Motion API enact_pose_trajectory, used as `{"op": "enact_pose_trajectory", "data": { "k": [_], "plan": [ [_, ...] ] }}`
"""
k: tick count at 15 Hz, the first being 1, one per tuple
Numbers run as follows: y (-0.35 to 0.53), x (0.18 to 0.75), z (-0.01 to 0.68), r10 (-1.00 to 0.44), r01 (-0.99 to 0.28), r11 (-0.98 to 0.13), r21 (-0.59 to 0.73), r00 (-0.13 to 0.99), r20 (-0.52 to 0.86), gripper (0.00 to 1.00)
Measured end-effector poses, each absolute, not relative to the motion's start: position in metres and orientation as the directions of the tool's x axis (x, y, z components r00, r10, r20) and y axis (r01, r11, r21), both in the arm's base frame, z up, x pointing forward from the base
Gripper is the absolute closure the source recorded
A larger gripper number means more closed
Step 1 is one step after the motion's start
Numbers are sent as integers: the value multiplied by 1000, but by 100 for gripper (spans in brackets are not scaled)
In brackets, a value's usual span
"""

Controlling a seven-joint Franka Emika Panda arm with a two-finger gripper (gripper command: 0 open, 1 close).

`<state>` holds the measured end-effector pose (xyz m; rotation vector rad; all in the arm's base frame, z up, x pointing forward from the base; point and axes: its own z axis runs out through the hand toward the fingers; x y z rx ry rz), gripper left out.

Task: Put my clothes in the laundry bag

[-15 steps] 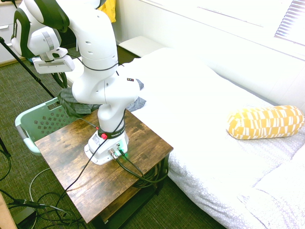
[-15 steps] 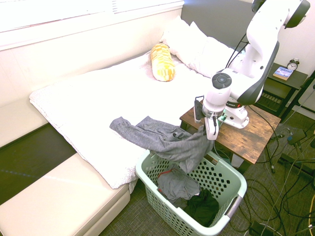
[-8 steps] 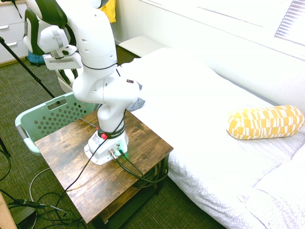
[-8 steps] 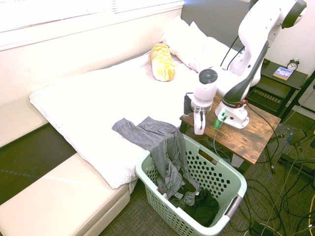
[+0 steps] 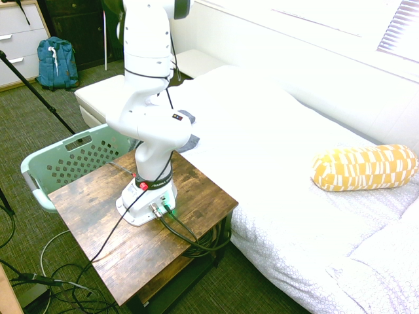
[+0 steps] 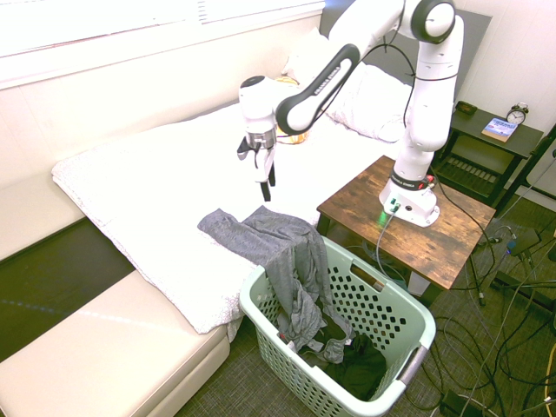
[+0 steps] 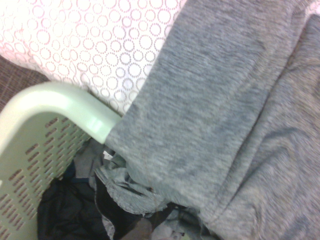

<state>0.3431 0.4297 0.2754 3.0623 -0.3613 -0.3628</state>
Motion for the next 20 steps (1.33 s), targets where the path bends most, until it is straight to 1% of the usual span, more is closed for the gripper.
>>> {"op": "enact_pose_trajectory", "data": {
  "k": [2,3,9,12,20],
  "plan": [
    [435,367,234,-239,-228,-971,74,925,-296,0],
    [437,373,217,-246,-231,-969,85,919,-308,0],
    [428,399,124,-287,-250,-955,159,913,-289,0],
    [400,419,84,-310,-270,-945,186,919,-242,0],
    [402,420,22,-281,-231,-954,189,909,-308,0]
  ]
}}
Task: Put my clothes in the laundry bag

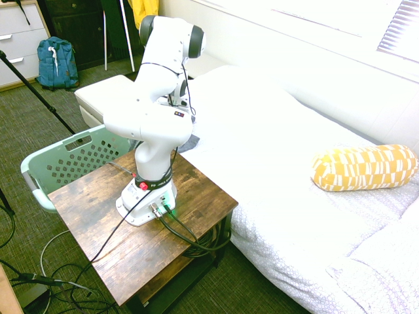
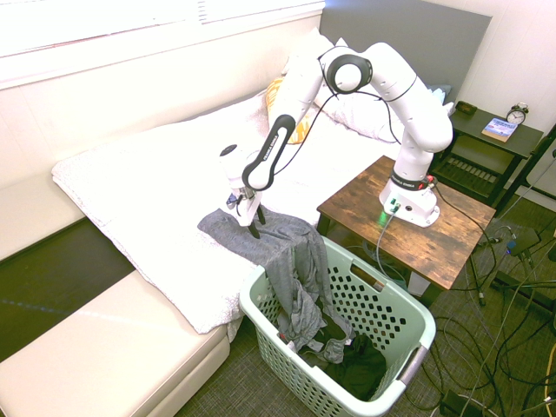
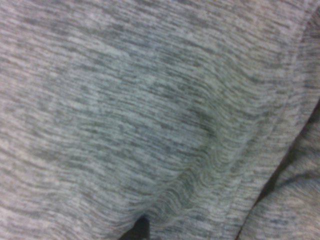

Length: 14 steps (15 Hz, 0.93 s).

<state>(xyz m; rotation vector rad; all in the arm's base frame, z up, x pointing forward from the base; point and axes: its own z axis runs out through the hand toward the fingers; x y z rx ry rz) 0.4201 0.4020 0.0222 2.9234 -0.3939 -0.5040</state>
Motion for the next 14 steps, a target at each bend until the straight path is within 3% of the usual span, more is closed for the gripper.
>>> {"op": "enact_pose_trajectory", "data": {
  "k": [3,4,14],
  "plan": [
    [398,431,4,-281,-228,-956,183,891,-356,0],
    [396,436,2,-285,-234,-956,176,883,-374,100],
    [396,444,-4,-276,-230,-960,157,865,-419,100]
  ]
}}
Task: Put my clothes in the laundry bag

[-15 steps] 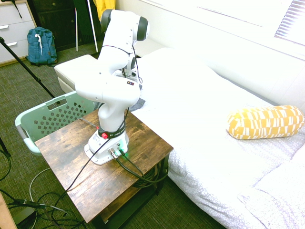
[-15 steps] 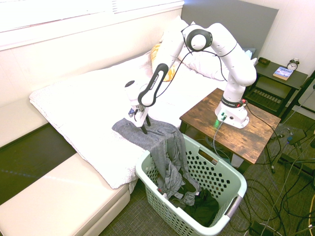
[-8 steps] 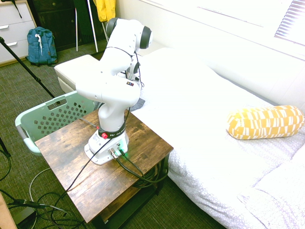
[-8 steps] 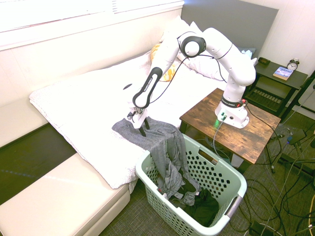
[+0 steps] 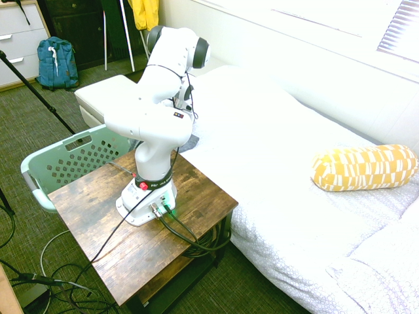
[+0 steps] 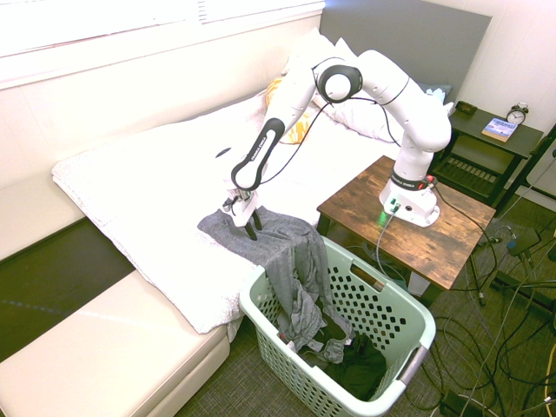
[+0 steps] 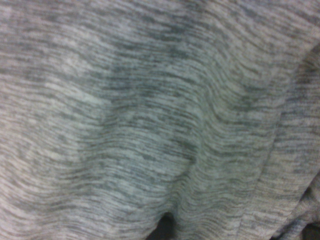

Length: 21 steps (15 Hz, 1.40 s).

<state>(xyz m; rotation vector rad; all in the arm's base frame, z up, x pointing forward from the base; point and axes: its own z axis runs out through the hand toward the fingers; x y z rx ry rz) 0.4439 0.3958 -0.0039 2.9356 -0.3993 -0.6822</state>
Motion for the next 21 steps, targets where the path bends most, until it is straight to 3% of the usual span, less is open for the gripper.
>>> {"op": "enact_pose_trajectory", "data": {
  "k": [15,21],
  "plan": [
    [390,443,-14,-269,-221,-962,159,861,-431,100],
    [396,435,70,-301,-269,-953,138,889,-344,100]
  ]
}}
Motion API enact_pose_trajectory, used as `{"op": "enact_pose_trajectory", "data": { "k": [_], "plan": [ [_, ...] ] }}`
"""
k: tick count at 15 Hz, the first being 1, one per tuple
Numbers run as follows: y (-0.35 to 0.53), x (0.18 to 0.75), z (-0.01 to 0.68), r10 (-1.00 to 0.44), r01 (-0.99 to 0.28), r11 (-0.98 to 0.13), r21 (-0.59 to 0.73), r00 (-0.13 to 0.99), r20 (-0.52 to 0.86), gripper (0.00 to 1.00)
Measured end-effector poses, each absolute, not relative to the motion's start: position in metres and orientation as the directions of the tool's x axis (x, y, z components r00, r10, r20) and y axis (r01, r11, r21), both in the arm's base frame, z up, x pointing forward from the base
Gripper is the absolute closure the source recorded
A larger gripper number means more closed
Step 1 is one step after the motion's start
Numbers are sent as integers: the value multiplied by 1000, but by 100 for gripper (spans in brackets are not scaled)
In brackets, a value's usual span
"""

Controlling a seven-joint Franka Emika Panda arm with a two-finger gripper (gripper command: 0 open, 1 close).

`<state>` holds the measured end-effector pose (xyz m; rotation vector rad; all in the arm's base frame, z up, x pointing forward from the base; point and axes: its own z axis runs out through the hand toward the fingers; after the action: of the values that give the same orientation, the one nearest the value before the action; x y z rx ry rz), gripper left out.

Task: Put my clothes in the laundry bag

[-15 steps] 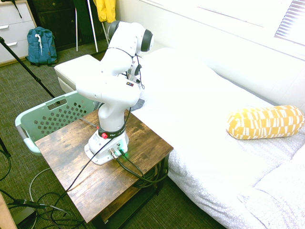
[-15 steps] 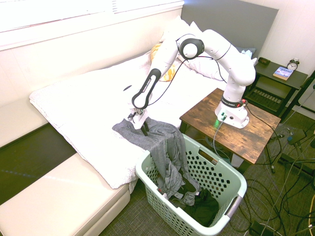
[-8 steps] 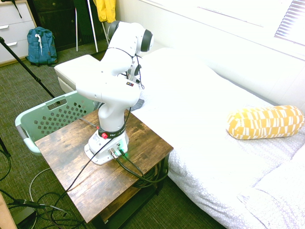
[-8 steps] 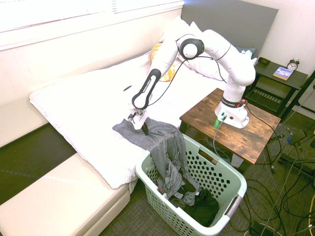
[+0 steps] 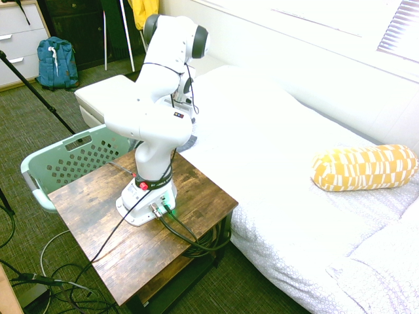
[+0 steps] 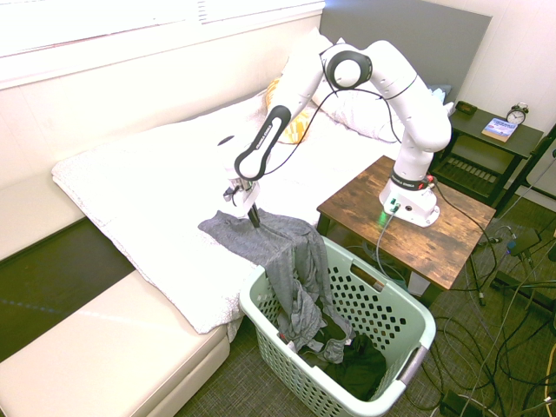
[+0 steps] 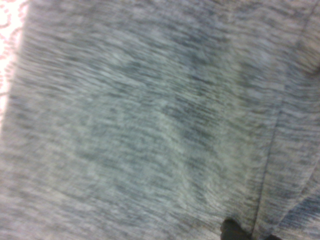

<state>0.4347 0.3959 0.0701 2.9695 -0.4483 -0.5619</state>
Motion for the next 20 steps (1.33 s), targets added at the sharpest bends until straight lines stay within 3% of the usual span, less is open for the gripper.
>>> {"op": "enact_pose_trajectory", "data": {
  "k": [3,9,10,13,20],
  "plan": [
    [417,385,131,-293,-265,-955,132,913,-284,100],
    [432,170,146,-234,-198,-959,203,956,-177,100],
    [423,140,146,-224,-188,-959,211,961,-162,0],
    [410,98,148,-199,-163,-958,237,970,-136,0],
    [398,109,144,-196,-165,-952,256,976,-98,0]
  ]
}}
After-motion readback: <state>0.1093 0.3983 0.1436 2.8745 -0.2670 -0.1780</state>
